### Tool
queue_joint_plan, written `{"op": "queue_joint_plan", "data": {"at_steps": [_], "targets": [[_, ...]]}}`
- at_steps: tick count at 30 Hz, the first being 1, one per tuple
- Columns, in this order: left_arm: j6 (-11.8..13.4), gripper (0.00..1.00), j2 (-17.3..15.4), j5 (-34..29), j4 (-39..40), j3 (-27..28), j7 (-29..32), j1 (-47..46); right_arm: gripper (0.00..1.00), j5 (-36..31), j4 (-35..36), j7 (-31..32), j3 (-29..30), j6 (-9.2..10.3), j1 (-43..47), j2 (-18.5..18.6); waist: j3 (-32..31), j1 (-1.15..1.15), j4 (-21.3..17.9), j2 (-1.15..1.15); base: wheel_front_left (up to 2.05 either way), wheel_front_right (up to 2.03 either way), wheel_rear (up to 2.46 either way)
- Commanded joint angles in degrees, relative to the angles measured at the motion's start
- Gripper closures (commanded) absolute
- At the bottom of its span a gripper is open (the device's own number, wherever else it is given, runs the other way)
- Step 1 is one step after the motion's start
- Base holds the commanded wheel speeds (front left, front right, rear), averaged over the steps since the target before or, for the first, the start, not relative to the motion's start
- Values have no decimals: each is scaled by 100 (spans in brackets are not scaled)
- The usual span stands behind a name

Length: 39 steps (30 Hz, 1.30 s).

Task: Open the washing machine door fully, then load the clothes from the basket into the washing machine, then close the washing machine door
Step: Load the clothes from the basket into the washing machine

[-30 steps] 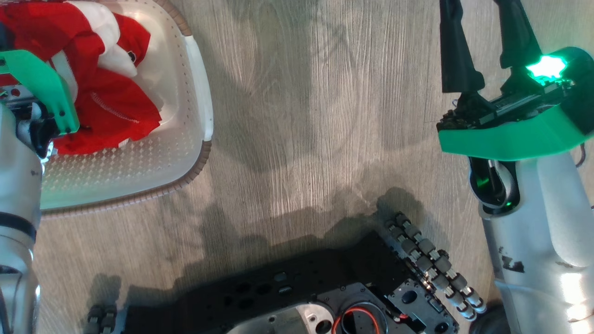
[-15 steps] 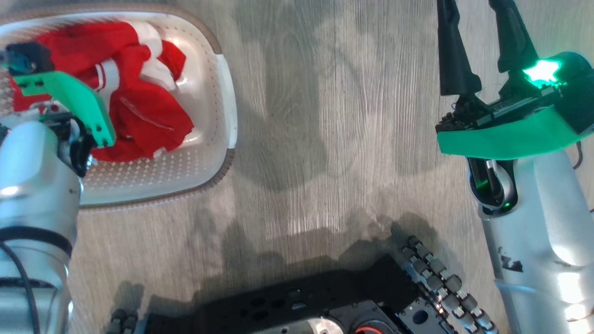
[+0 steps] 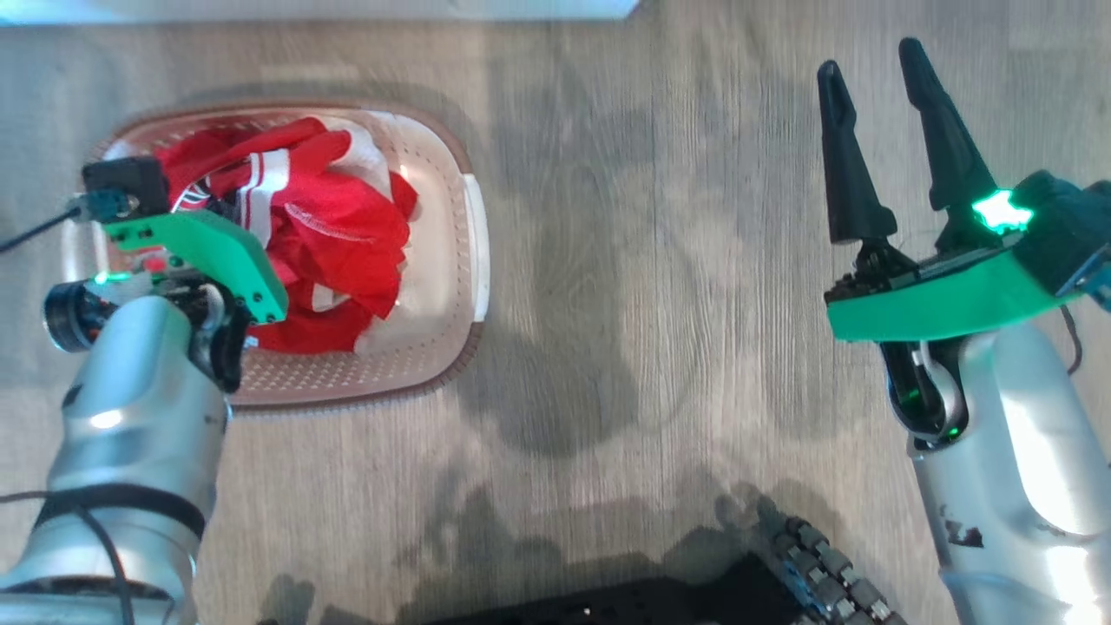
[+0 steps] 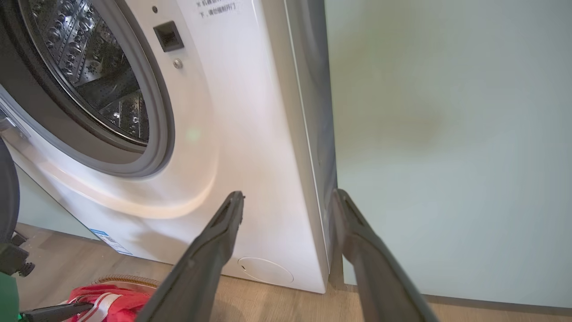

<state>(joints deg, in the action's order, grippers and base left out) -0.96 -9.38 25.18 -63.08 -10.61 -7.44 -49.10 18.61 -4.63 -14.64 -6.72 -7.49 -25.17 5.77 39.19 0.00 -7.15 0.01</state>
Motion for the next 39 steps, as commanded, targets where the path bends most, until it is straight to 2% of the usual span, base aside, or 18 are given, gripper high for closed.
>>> {"op": "queue_joint_plan", "data": {"at_steps": [1,10,22,31,39], "targets": [[17,100,-187,18,152,162,-103,112,0,-62,134,-36,-73,0,199,28,-227,0,112,-1,0,0,0],[161,100,-126,22,1149,177,-598,669,0,-108,-7,-36,70,0,450,70,-888,0,239,-1,0,0,0],[658,100,-319,-180,3816,266,-718,1931,0,-167,-171,13,240,0,765,105,-1768,0,339,-1,0,0,0],[1068,100,-546,-411,5586,178,-313,2887,0,-258,-247,98,274,0,1061,107,-2317,0,319,-1,0,0,0],[1326,100,-709,-527,6479,149,61,3544,0,-310,-263,151,327,0,1336,69,-2678,0,247,-1,0,0,0]]}}
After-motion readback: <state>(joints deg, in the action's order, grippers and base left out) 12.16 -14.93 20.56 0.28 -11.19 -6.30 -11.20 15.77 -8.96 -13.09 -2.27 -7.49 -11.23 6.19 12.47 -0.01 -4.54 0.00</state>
